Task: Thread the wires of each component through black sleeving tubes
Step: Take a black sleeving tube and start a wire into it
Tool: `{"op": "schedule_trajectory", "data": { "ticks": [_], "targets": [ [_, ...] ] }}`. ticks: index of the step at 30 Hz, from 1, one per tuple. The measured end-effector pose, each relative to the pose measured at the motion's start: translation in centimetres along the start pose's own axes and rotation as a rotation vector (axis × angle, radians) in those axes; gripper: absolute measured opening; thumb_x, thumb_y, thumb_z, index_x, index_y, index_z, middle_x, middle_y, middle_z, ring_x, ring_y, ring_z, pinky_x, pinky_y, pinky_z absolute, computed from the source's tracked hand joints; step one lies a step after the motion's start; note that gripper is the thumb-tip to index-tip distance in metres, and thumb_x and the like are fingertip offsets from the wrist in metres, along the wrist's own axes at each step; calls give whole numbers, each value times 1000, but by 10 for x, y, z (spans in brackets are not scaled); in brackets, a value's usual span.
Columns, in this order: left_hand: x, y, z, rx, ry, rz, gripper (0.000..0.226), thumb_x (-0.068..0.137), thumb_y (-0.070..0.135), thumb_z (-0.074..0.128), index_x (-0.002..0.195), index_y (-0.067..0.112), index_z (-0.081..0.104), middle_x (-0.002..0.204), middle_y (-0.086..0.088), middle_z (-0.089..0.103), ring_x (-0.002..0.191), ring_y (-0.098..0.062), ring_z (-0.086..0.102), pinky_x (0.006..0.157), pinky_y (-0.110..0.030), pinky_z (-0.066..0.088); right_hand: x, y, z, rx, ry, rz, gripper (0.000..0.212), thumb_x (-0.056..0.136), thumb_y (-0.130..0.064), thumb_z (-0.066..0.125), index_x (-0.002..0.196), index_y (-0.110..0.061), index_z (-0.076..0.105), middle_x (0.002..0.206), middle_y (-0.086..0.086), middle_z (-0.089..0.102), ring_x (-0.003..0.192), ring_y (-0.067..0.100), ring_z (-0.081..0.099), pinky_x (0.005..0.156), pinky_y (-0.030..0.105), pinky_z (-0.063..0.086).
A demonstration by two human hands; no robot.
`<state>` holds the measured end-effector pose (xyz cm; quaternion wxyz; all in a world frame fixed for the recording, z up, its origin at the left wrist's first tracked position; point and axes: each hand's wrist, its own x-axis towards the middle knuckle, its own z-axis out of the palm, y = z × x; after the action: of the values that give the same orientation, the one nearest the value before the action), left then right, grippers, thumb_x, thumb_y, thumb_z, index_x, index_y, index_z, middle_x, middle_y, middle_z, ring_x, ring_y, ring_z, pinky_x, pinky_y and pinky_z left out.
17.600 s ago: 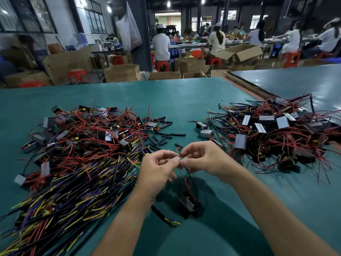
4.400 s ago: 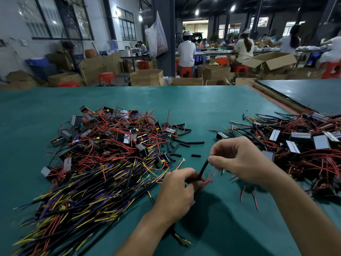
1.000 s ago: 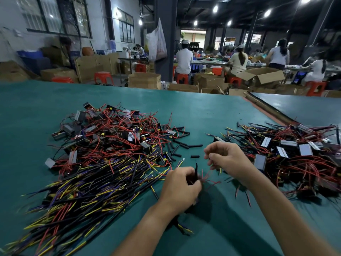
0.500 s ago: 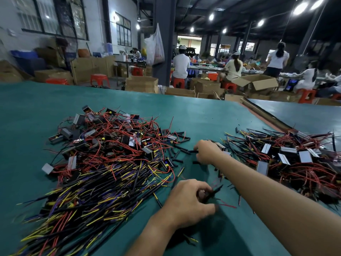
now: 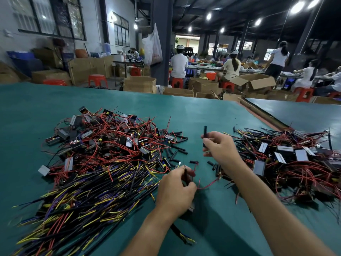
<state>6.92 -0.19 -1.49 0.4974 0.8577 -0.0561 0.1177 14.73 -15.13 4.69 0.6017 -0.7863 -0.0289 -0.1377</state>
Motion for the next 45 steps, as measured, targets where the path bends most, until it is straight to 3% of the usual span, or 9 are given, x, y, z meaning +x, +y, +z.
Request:
{"op": "schedule_trajectory", "data": {
  "ticks": [4, 7, 13, 18, 26, 33, 36, 40, 45],
  "targets": [
    [5, 4, 2, -55, 37, -47, 10, 87, 38, 61, 78, 38, 64, 63, 12, 67, 61, -6, 63, 60, -30, 53, -45, -1, -4, 18, 51, -199, 17, 89, -2, 63, 75, -12, 65, 62, 2, 63, 56, 23, 62, 53, 35, 55],
    [5, 5, 4, -67, 36, -41, 18, 89, 39, 63, 74, 46, 61, 65, 11, 69, 60, -6, 65, 59, -30, 54, -52, 1, -5, -9, 2, -196, 16, 88, -4, 65, 73, -7, 64, 63, 9, 63, 63, 37, 63, 58, 43, 56],
    [5, 9, 5, -125, 44, -11, 18, 93, 29, 62, 77, 35, 68, 57, 14, 66, 43, 3, 52, 45, -14, 38, -52, -1, -11, 115, -96, -117, 15, 88, 3, 60, 79, -8, 63, 70, 5, 73, 63, 13, 67, 57, 26, 55],
    [3, 12, 6, -188, 15, -2, 24, 94, 26, 60, 75, 16, 71, 51, 7, 62, 41, -2, 48, 44, -18, 35, -56, 1, -15, -175, -176, -238, 6, 84, -9, 69, 80, -13, 67, 69, 2, 71, 64, 25, 66, 67, 42, 56],
    [2, 13, 4, -152, 51, 64, 23, 89, 25, 68, 69, 16, 73, 52, 9, 63, 48, 2, 49, 49, -22, 41, -59, 2, -11, -250, -105, -289, 10, 82, -18, 74, 77, -18, 65, 65, -10, 64, 53, 4, 54, 56, 21, 44],
    [-2, 19, 0, -114, 117, 90, 26, 87, 26, 71, 63, 16, 72, 39, 13, 47, 36, 0, 36, 40, -14, 26, -59, -2, -15, -199, -216, -269, 11, 81, -18, 77, 78, -20, 66, 69, -6, 67, 63, 17, 65, 62, 33, 55],
    [-3, 17, 0, -70, 96, 95, 30, 86, 33, 71, 63, 12, 71, 41, 8, 41, 42, -4, 30, 43, -23, 24, -60, -1, -13, -236, -216, -290, 11, 81, -19, 76, 76, -20, 66, 67, -6, 67, 61, 12, 63, 62, 32, 54],
    [-2, 17, 2, -103, 51, 109, 31, 80, 45, 66, 73, 17, 75, 54, -13, 54, 51, -10, 36, 47, -39, 40, -60, 0, -15, -263, -212, -304, 18, 84, -20, 71, 69, -19, 60, 60, -1, 63, 53, 13, 54, 57, 35, 50],
    [0, 17, 1, -167, 17, 91, 14, 77, 41, 67, 79, 30, 76, 61, -14, 64, 54, -9, 45, 53, -43, 48, -58, -5, -16, -81, -290, -165, 17, 89, -9, 65, 73, -8, 64, 63, 11, 64, 58, 18, 57, 62, 43, 54]
  ]
}}
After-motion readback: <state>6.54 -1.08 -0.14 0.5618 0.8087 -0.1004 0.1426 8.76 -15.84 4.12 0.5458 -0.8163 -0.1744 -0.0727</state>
